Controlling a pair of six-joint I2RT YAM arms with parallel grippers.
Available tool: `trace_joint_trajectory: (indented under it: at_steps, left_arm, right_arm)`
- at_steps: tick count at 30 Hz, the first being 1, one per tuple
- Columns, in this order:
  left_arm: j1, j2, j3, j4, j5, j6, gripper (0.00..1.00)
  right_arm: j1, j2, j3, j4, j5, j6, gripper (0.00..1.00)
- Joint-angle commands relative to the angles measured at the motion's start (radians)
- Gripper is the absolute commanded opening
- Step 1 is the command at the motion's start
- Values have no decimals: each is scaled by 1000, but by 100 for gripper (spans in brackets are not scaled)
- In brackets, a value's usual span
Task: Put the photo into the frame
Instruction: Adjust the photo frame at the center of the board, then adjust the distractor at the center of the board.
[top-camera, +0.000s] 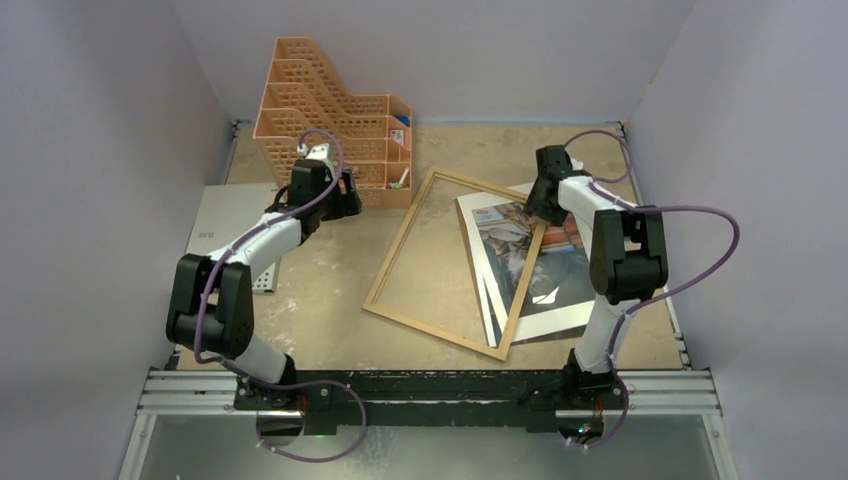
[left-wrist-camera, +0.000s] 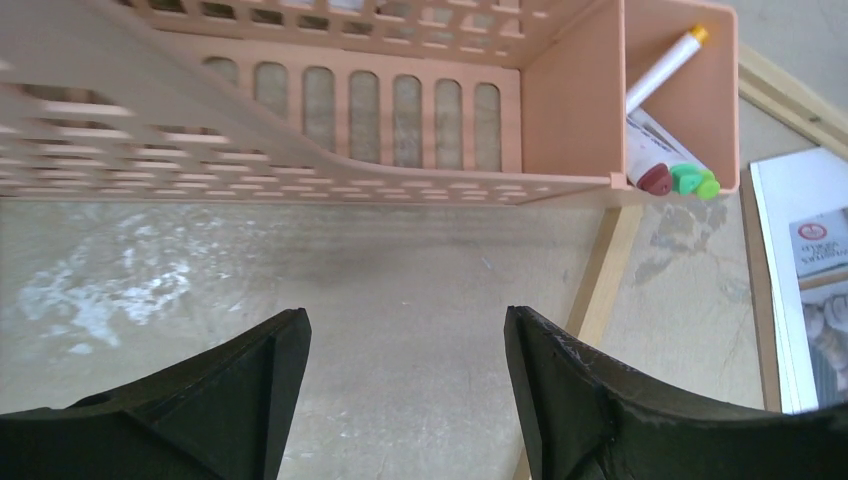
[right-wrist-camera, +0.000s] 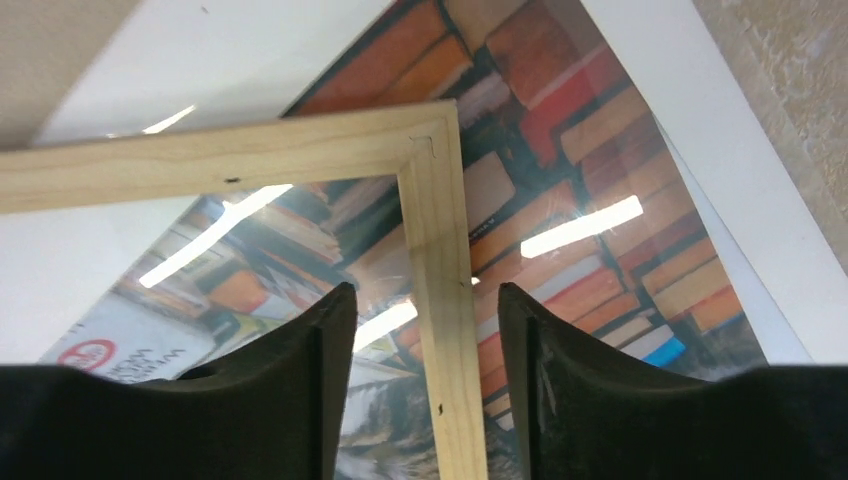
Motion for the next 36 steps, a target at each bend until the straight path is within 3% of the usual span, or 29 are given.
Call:
trace_joint_trajectory:
  at_steps: [1, 7, 14, 18, 25, 30, 36]
  left_arm:
    - [0, -79, -21, 29, -120, -36, 74]
    - [1, -127, -22, 38, -71, -58, 74]
    - [-5, -65, -13, 90, 180, -55, 74]
    - [-42, -20, -45, 101, 227, -40, 74]
    - [-111, 70, -33, 51, 167, -7, 73]
    - [-116, 82, 23, -29, 90, 30, 73]
    - [-110, -55, -45, -80, -228, -79, 69]
  right_arm:
    - [-1, -58, 49, 30, 34, 1, 61]
    - [-1, -98, 69, 1, 14, -1, 69]
    - [-6, -102, 89, -12, 48, -28, 71]
    - [-51, -105, 71, -16, 83, -50, 72]
    - [-249, -173, -64, 45, -101, -24, 73]
    - [-272, -227, -135, 95, -269, 1, 73]
    - [-269, -274, -175, 175, -367, 13, 71]
